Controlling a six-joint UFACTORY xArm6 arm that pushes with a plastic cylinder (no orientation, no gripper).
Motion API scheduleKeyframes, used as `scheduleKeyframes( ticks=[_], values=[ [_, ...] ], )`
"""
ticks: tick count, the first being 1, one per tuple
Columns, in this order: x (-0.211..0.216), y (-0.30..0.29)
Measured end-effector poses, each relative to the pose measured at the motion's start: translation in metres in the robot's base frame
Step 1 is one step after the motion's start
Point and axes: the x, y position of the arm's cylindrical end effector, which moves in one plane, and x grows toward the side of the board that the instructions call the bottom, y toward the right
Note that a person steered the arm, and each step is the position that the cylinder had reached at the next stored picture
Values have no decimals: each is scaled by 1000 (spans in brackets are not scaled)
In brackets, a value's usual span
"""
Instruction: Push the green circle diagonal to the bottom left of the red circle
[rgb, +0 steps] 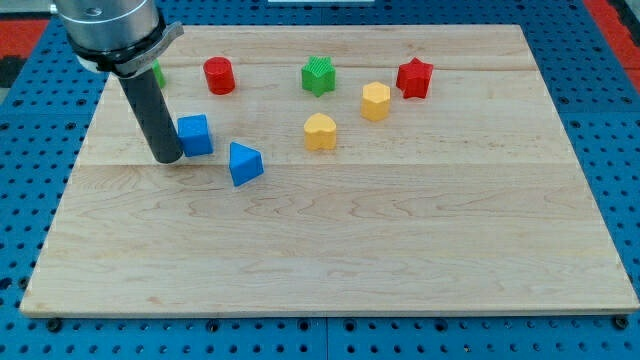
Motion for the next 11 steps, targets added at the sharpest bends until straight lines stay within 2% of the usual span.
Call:
scheduleKeyframes(
  ticks=[1,3,4,5,7,8,9,10,11],
  values=[
    [-24,-27],
    [-125,-113],
    [-144,-121],
    [-145,-57],
    [-105,-52],
    [-110,-83],
    [-165,-95],
    [-174,-31],
    [-147,-15]
  ],
)
